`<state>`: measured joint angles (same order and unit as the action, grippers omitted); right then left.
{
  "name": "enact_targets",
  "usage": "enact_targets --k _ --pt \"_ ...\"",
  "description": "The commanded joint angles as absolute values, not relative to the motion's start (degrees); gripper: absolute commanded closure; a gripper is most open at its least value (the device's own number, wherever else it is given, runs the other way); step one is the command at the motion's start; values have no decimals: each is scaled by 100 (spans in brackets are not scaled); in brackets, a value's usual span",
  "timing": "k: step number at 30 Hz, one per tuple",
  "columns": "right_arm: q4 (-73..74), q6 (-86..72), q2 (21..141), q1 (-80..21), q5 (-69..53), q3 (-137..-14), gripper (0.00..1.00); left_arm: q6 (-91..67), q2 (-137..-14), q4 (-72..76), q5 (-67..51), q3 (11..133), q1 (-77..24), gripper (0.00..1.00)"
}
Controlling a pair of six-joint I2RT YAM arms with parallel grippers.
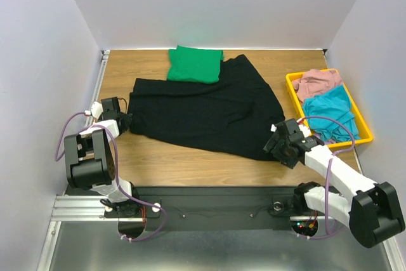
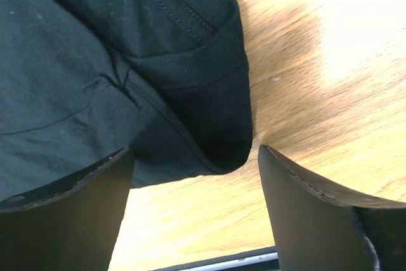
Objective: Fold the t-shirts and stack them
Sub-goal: Fold the tshirt
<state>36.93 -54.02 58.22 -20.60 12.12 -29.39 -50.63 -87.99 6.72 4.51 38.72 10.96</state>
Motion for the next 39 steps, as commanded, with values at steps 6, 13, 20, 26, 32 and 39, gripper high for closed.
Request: enact_targets --k 6,13,20,26,32,39 --pt "3007 -5502 6459 -2030 1712 -2751 45 -4992 -8491 -272 360 3270 1046 100" --pt "3067 -5186 6154 -2030 1820 -3058 99 -4957 -7639 -868 510 2893 1055 100" --pt "4620 -5693 5047 -2030 2092 -3453 100 -5448 -5682 -1914 729 2435 1055 100" --pt "5342 -6098 4843 -2030 2004 -3533 100 -6020 -4738 -2399 810 2189 914 100" --pt "6125 -6547 4658 -2030 2241 -3691 100 -6126 -4509 -2478 581 2127 914 100" --pt "6618 -6627 4430 -2039 2294 -3929 100 -6258 -4298 -2584 281 2030 905 100"
